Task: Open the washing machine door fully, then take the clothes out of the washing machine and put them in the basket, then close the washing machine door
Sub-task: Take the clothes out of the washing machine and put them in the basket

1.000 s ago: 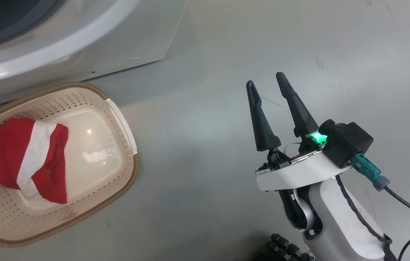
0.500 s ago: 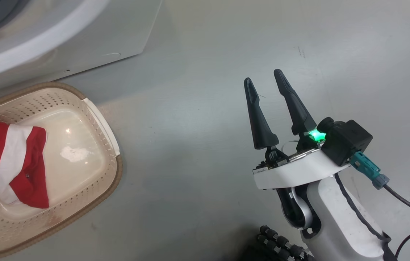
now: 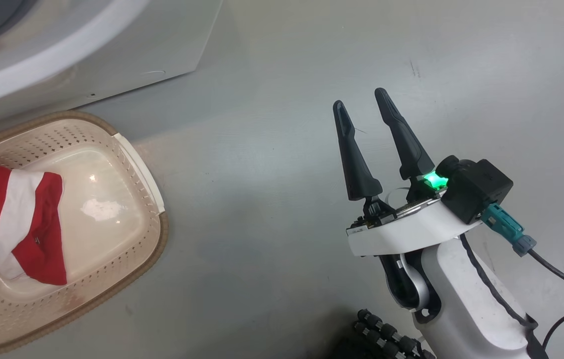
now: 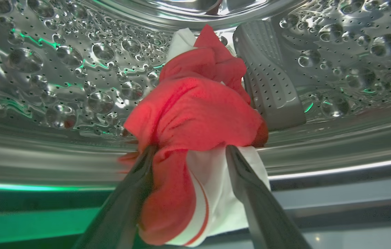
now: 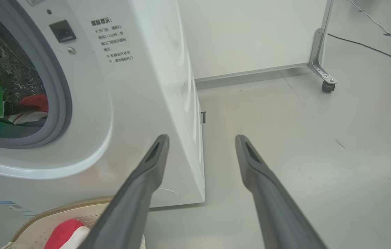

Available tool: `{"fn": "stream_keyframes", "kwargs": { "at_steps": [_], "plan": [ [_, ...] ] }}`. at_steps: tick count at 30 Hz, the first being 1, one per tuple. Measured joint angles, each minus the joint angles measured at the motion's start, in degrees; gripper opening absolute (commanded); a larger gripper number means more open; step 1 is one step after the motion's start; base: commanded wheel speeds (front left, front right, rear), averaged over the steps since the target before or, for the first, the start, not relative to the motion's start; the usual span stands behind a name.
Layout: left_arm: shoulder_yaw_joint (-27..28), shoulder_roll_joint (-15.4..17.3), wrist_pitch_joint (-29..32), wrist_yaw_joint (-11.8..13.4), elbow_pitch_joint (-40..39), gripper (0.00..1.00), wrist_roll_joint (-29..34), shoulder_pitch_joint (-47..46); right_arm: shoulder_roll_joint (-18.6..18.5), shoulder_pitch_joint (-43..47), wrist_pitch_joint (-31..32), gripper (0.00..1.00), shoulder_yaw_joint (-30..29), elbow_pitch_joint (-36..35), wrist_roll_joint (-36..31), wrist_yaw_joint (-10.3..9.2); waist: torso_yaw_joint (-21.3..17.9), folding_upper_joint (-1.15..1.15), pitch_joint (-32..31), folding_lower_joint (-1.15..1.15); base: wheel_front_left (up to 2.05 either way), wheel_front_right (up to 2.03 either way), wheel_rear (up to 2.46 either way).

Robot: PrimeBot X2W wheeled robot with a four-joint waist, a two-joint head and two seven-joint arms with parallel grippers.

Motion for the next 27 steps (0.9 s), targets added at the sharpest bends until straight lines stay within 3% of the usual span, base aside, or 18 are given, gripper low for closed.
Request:
{"fn": "stream_keyframes", "kwargs": {
  "at_steps": [9, 17, 27],
  "plan": [
    [0.0, -1.3, -0.5, 0.1, 1.0, 0.00, -0.1, -0.7, 0.0, -0.3, 0.0, 1.00, -0.2, 0.4, 0.0, -0.38, 0.4, 0.00, -0.5, 0.00, 0.00, 0.00, 0.00],
    [0.2, -4.3, -5.5, -0.3, 1.1, 0.00, -1.2, -0.7, 0.0, -0.3, 0.0, 1.00, -1.0, 0.9, -0.7, -0.41, 1.6, 0.00, -1.1, 0.00, 0.00, 0.00, 0.00],
    [0.3, -5.8, -12.9, -0.9, 0.2, 0.00, -1.6, -0.5, 0.0, -0.4, 0.0, 1.00, -1.1, 1.7, -1.7, -0.42, 3.1, 0.00, -2.4, 0.00, 0.00, 0.00, 0.00]
  ]
}}
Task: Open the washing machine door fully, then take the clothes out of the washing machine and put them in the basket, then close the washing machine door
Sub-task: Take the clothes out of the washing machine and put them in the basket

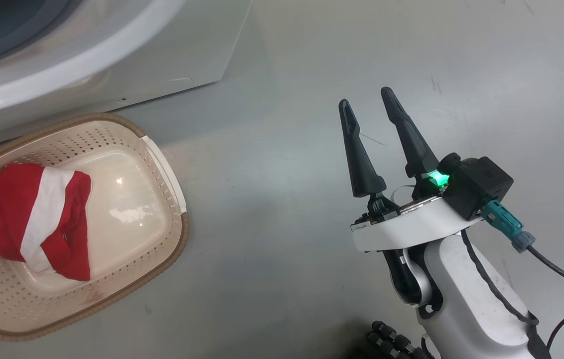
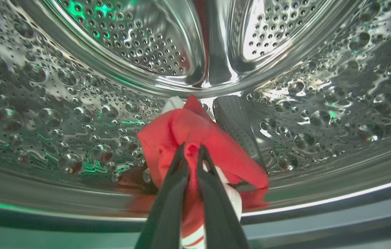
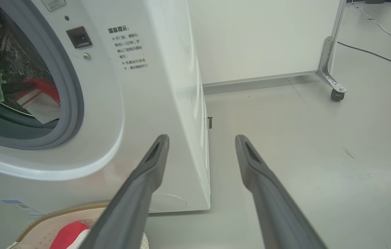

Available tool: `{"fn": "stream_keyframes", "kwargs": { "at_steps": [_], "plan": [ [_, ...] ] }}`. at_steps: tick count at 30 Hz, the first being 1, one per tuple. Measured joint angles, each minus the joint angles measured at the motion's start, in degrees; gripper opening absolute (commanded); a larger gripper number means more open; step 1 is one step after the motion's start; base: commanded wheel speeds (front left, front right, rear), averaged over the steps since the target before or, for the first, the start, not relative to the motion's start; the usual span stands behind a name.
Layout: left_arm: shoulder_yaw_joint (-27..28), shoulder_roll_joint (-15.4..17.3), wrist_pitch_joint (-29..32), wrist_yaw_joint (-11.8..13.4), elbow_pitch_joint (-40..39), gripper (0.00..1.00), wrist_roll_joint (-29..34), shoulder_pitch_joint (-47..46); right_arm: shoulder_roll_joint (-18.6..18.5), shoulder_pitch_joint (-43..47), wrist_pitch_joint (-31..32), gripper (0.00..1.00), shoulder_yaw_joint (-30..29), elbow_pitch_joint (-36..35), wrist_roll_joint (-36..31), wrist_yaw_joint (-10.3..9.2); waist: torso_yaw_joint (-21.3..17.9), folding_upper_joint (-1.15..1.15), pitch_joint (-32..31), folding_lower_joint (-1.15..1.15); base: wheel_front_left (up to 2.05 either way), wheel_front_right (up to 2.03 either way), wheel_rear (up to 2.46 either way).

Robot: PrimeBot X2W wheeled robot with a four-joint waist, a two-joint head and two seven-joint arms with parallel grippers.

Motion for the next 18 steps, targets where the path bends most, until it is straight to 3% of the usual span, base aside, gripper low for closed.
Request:
{"fn": "stream_keyframes", "kwargs": {
  "at_steps": [18],
  "plan": [
    [2.6, -8.5, -17.1, -0.5, -5.7, 0.00, -4.5, 7.6, 0.0, 0.6, 0.0, 1.00, -2.0, 2.4, -3.6, -0.08, 3.4, 0.00, -4.6, 0.00, 0.00, 0.00, 0.00]
  ]
}}
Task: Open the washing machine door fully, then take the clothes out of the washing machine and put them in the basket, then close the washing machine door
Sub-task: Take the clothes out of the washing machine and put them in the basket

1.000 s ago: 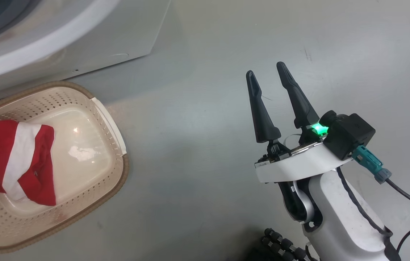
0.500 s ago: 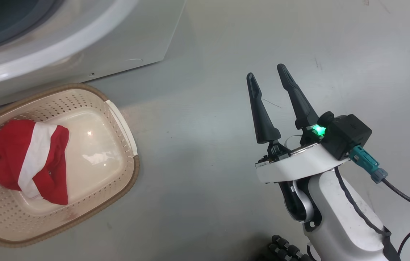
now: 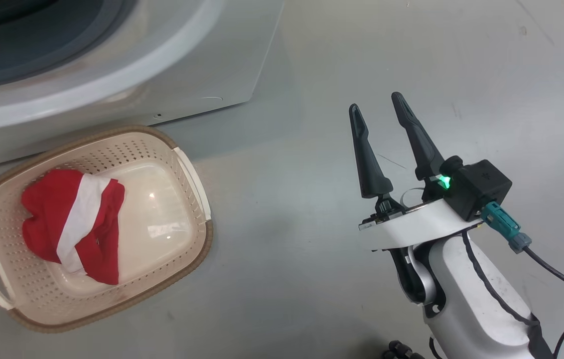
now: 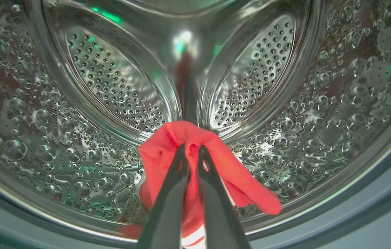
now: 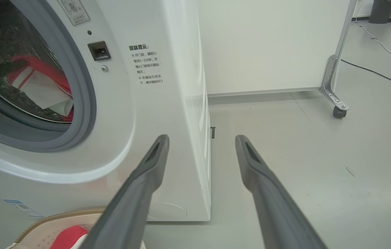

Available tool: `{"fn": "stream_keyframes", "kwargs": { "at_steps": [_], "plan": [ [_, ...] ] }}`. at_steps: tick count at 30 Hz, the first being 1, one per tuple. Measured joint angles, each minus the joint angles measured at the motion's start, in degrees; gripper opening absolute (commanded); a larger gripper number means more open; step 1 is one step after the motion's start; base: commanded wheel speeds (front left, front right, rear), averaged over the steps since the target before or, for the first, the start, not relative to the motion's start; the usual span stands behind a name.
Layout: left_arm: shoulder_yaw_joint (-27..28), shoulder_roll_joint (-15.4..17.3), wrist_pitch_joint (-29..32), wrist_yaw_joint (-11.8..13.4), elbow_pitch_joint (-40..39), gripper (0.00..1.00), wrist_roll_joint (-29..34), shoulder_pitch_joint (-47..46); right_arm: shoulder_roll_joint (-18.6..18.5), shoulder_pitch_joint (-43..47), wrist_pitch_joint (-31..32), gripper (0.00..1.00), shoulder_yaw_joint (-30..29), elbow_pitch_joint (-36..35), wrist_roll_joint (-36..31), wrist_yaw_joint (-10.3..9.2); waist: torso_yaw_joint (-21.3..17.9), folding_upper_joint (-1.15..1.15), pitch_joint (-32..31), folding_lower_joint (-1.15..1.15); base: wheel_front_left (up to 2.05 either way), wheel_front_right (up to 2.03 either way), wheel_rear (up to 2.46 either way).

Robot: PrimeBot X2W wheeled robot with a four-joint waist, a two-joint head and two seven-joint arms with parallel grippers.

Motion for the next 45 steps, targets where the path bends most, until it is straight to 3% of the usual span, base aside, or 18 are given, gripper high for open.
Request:
{"fn": "stream_keyframes", "kwargs": {
  "at_steps": [9, 14, 45],
  "plan": [
    [0.7, -4.0, -7.5, 0.0, -3.3, 0.00, -1.7, 7.3, 0.0, 1.1, 0.0, 1.00, -1.6, 1.0, -1.5, 0.02, 2.3, 0.00, -3.0, 0.00, 0.00, 0.00, 0.00],
    [-0.4, -4.4, -10.4, 0.0, -5.3, 0.00, -0.7, 11.3, 0.0, 2.2, 0.0, 1.00, -2.3, 2.1, -2.5, 0.18, 3.7, 0.00, -4.9, 0.00, 0.00, 0.00, 0.00],
    [-4.5, -7.4, -12.0, 2.0, -27.1, 0.00, 3.5, 30.9, 0.0, 12.4, 0.0, 1.00, -10.1, 5.6, -5.9, 2.18, 10.8, 0.00, -21.0, 0.00, 0.00, 0.00, 0.00]
  ]
}}
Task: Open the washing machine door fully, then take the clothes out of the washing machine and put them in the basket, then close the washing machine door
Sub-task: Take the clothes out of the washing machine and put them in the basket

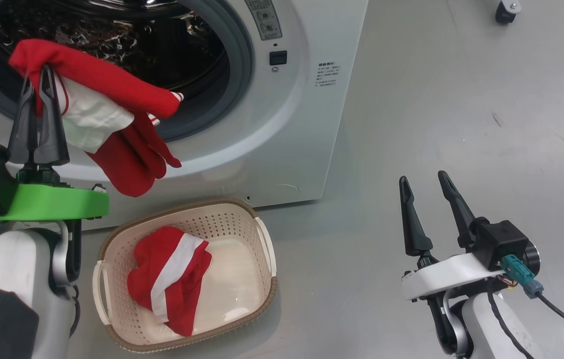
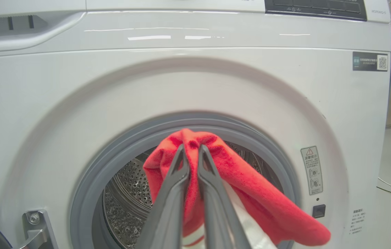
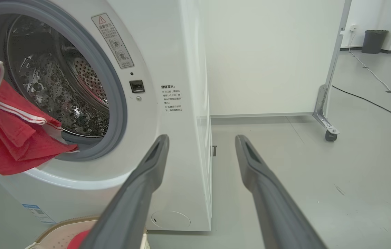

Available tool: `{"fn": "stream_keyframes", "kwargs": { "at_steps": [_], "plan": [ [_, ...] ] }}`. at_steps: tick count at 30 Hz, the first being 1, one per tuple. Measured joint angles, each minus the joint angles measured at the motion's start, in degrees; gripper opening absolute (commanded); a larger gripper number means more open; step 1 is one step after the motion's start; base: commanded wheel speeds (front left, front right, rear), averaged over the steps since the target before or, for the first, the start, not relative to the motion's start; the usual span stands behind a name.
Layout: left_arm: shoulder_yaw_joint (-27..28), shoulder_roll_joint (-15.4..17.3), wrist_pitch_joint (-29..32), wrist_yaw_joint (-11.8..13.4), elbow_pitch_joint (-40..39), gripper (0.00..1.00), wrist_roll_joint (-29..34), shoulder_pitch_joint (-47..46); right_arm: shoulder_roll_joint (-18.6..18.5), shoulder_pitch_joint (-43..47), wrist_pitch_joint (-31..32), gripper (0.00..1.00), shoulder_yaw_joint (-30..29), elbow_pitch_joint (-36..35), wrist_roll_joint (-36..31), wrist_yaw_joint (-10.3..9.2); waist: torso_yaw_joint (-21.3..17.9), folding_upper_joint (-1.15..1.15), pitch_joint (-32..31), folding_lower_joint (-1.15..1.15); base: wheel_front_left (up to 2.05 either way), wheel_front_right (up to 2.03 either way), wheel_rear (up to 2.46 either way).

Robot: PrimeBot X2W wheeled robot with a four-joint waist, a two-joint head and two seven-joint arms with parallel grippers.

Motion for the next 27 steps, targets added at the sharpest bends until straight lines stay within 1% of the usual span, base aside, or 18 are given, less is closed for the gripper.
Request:
{"fn": "stream_keyframes", "kwargs": {
  "at_steps": [10, 14, 20, 27],
  "plan": [
    [0.4, 0.0, 0.0, 1.0, -8.6, 0.00, 0.6, 4.1, 0.0, 2.3, 0.0, 1.00, -1.1, 0.1, -0.6, 0.73, 1.4, 0.00, -2.9, 0.00, 0.00, 0.00, 0.00],
    [0.4, -0.1, 0.2, 1.3, -10.6, 0.00, 0.8, 6.3, 0.0, 2.6, 0.0, 1.00, -1.2, 0.0, -0.9, 1.15, 1.5, 0.00, -3.1, 0.00, 0.00, 0.00, 0.00],
    [-1.0, -0.9, 3.1, 1.5, -11.1, 0.00, 0.8, 11.5, 0.0, 2.7, 0.0, 1.00, -1.5, -0.3, -1.0, 1.72, 1.4, 0.00, -2.9, 0.00, 0.00, 0.00, 0.00],
    [-1.3, -2.8, 6.2, 1.8, -8.3, 0.00, -1.1, 16.8, 0.0, 2.8, 0.0, 1.00, -1.6, -1.1, -1.5, 2.31, 1.0, 0.00, -1.7, 0.00, 0.00, 0.00, 0.00]
  ]
}}
